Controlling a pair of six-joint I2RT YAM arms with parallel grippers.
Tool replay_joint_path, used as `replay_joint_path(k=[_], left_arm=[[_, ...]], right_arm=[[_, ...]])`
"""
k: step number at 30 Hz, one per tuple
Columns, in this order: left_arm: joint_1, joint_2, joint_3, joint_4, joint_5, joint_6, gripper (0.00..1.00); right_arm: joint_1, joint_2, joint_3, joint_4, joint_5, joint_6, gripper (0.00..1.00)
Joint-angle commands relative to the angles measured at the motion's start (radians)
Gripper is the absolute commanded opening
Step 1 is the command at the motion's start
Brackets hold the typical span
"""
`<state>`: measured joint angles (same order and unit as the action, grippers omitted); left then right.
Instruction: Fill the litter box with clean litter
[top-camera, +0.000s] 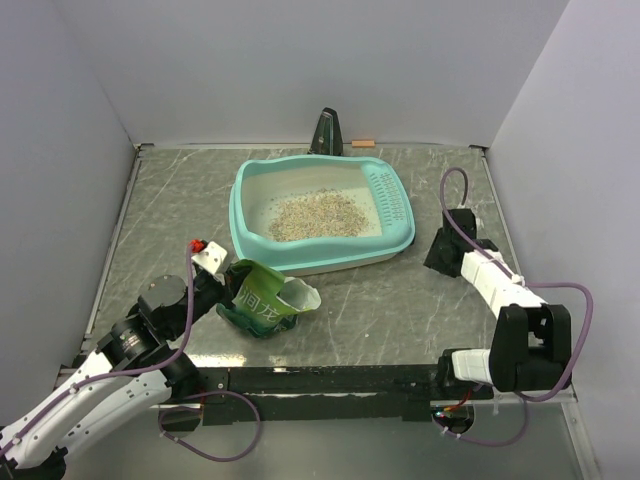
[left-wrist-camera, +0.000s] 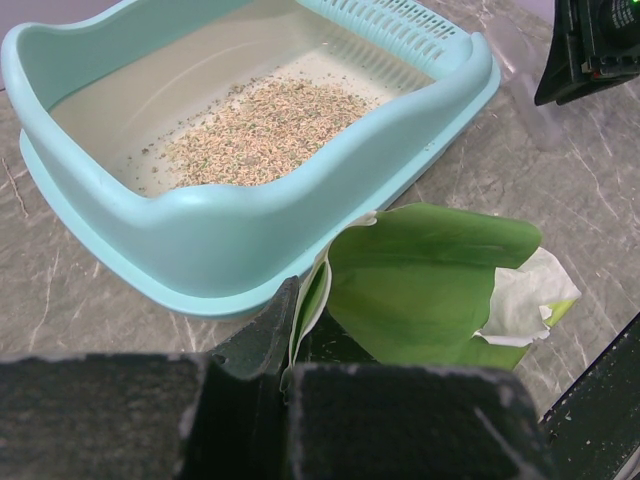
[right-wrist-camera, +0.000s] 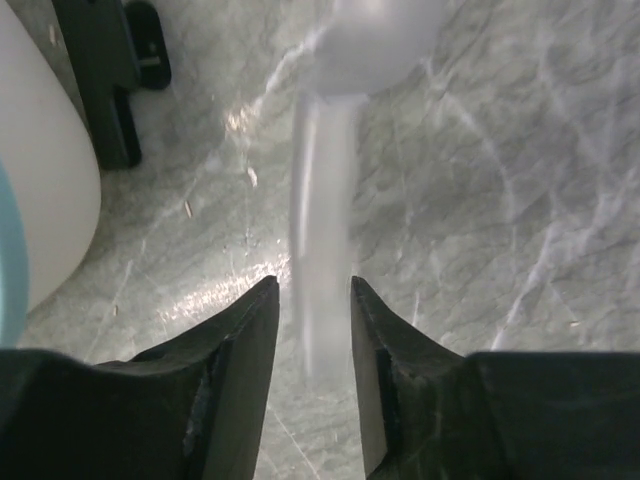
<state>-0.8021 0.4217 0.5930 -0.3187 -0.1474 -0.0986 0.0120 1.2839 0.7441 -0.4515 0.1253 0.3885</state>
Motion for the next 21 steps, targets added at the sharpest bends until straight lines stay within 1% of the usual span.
replay_joint_path(k=[1, 4, 7, 8, 10, 11, 15, 16, 18, 19, 20, 21], left_arm=[[0.004, -0.004, 0.011, 0.026, -0.014, -0.016, 0.01], [0.003, -0.009, 0.011, 0.027, -0.014, -0.016, 0.01], [0.003, -0.006, 0.013, 0.024, -0.012, -0.015, 0.01], [0.003, -0.006, 0.014, 0.024, -0.012, -0.015, 0.01], [0.001, -0.011, 0.011, 0.027, -0.009, -0.013, 0.01], [0.003, -0.014, 0.013, 0.027, -0.011, -0.012, 0.01], [0.003, -0.018, 0.021, 0.014, -0.012, -0.019, 0.01], [0.003, -0.018, 0.027, 0.010, -0.015, -0.024, 0.01], [0.003, -0.023, 0.039, -0.005, -0.017, -0.036, 0.01], [0.003, -0.027, 0.048, -0.005, -0.023, -0.038, 0.01], [0.003, -0.044, 0.050, -0.005, -0.023, -0.044, 0.01], [0.003, -0.053, 0.053, -0.005, -0.015, -0.050, 0.01]], right_arm=[[-0.007, 0.006, -0.009, 0.011, -0.045, 0.016, 0.47], [-0.007, -0.009, -0.002, -0.001, -0.053, 0.013, 0.53], [-0.007, -0.067, 0.006, -0.013, -0.084, 0.006, 0.58], [-0.007, -0.121, 0.006, -0.013, -0.105, -0.003, 0.61], [0.003, -0.182, 0.005, -0.007, -0.153, -0.025, 0.62], [0.011, -0.246, 0.003, -0.001, -0.217, -0.034, 0.63], [0.104, -0.386, 0.014, 0.016, -0.360, -0.108, 0.65], [0.176, -0.408, 0.017, 0.022, -0.375, -0.140, 0.66], [0.241, -0.461, 0.018, 0.034, -0.429, -0.190, 0.66], [0.296, -0.489, 0.015, 0.052, -0.444, -0.200, 0.66], [0.315, -0.503, 0.011, 0.065, -0.469, -0.214, 0.66], [0.331, -0.514, -0.006, 0.077, -0.530, -0.250, 0.66]])
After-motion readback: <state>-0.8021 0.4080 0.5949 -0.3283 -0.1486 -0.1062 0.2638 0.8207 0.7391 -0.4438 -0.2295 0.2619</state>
